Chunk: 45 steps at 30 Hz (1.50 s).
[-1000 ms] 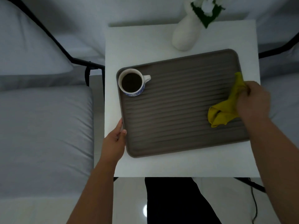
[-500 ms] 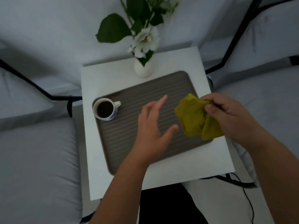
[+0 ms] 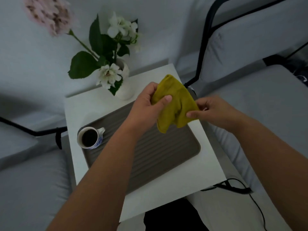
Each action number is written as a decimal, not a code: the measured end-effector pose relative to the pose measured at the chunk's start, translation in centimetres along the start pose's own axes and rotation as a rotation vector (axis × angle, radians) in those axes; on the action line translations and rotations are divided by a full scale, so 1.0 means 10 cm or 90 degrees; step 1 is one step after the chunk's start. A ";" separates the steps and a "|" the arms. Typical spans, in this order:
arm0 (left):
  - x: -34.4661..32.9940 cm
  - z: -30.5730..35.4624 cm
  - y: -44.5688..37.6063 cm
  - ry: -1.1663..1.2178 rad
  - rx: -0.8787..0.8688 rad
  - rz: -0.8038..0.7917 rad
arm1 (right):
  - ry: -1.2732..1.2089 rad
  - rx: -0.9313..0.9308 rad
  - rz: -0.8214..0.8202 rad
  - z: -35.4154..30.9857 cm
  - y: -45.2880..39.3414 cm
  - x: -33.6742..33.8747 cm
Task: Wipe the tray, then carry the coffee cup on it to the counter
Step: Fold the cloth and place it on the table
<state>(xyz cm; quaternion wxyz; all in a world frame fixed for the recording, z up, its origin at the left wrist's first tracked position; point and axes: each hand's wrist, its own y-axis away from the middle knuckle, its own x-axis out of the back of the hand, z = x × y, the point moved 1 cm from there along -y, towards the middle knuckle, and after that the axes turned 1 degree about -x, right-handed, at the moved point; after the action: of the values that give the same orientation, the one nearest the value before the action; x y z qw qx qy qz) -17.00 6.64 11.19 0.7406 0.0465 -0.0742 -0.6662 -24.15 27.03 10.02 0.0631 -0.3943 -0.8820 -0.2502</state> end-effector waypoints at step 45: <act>2.81 -1.07 0.14 -0.126 0.351 0.285 | -0.042 -0.010 0.016 -0.73 -2.19 -2.75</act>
<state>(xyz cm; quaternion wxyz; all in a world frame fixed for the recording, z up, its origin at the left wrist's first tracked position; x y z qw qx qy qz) -10.89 -21.49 2.21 0.8171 0.1624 -0.3306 -0.4435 -22.02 -7.17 -0.74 0.0343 -0.4142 -0.8764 -0.2432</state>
